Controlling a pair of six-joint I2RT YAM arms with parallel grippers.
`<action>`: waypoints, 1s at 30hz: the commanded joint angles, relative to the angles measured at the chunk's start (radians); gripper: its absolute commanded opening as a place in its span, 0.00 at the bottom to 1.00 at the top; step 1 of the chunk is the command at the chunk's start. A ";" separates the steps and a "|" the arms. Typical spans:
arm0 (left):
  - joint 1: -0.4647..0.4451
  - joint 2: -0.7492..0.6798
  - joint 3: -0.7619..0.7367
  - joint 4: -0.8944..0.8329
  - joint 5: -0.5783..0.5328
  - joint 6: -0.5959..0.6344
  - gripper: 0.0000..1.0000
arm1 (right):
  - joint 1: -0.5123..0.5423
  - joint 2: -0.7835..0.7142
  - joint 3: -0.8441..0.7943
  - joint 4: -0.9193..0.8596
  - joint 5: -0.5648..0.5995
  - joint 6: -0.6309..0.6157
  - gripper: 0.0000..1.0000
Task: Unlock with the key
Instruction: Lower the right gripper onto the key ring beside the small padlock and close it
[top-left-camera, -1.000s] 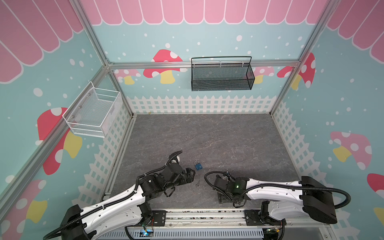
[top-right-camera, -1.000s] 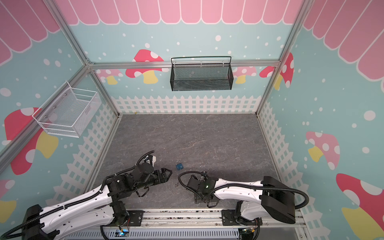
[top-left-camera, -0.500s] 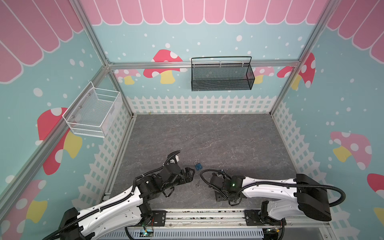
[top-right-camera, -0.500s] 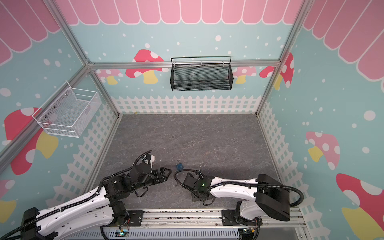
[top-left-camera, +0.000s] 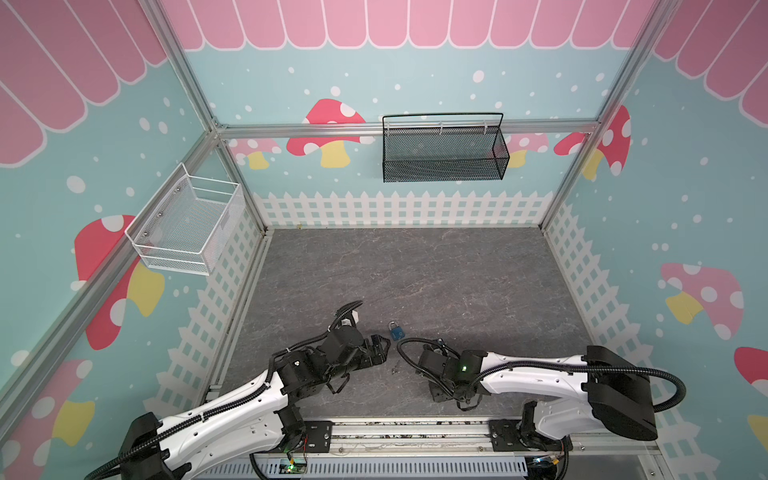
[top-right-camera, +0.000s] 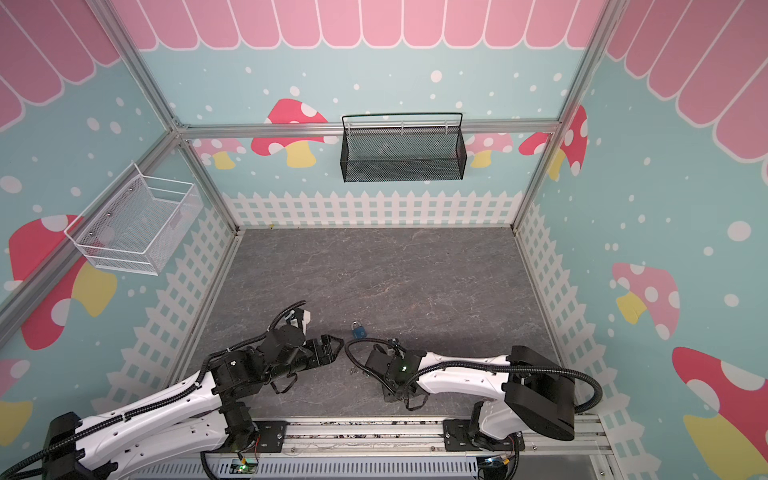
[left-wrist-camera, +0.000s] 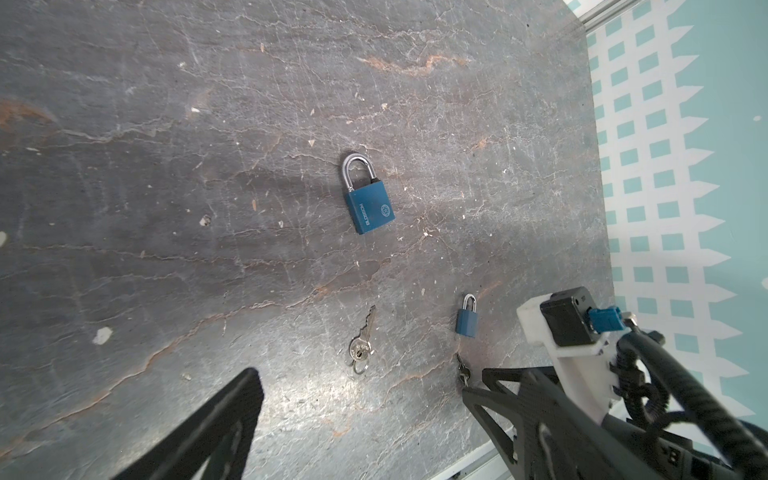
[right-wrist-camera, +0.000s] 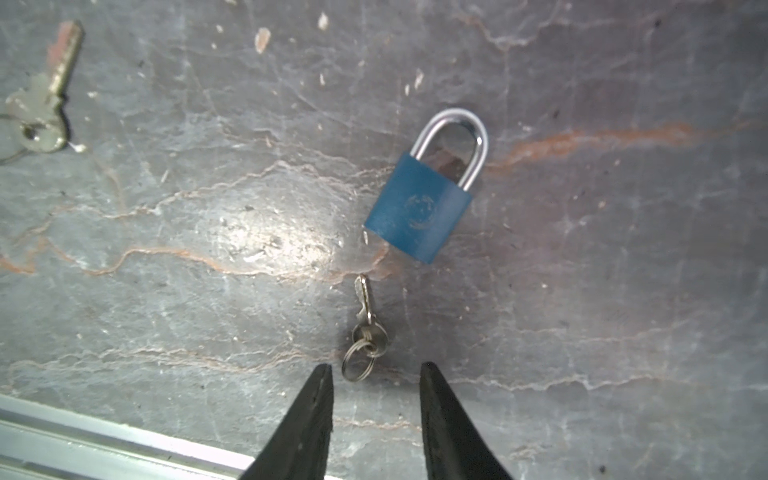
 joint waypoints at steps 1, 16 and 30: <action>-0.005 0.007 0.021 0.012 -0.007 -0.013 0.96 | -0.008 0.013 0.016 -0.004 0.012 -0.021 0.35; -0.005 0.025 0.019 0.031 -0.002 -0.017 0.96 | -0.023 -0.007 -0.018 0.032 -0.007 -0.050 0.25; -0.005 0.060 0.021 0.068 0.028 -0.027 0.96 | -0.027 -0.018 -0.064 0.048 -0.018 -0.044 0.16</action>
